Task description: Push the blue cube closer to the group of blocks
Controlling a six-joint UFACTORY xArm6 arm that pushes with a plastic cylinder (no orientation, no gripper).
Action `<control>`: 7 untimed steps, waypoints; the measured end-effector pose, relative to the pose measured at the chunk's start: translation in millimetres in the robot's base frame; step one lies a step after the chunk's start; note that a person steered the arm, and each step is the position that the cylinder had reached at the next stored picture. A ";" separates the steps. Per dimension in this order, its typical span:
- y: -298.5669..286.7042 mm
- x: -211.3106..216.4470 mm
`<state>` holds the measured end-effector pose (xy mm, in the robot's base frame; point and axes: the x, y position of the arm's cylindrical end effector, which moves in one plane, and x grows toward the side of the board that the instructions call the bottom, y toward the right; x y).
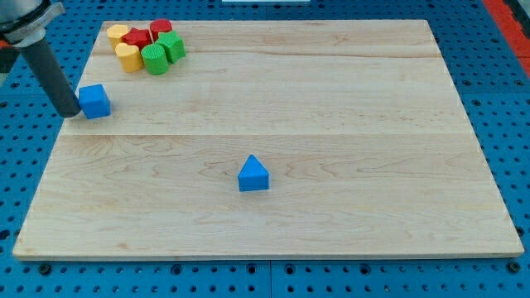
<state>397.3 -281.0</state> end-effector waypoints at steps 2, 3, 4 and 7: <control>70.2 -3.3; 82.7 -3.3; 71.7 -12.0; 110.1 -25.9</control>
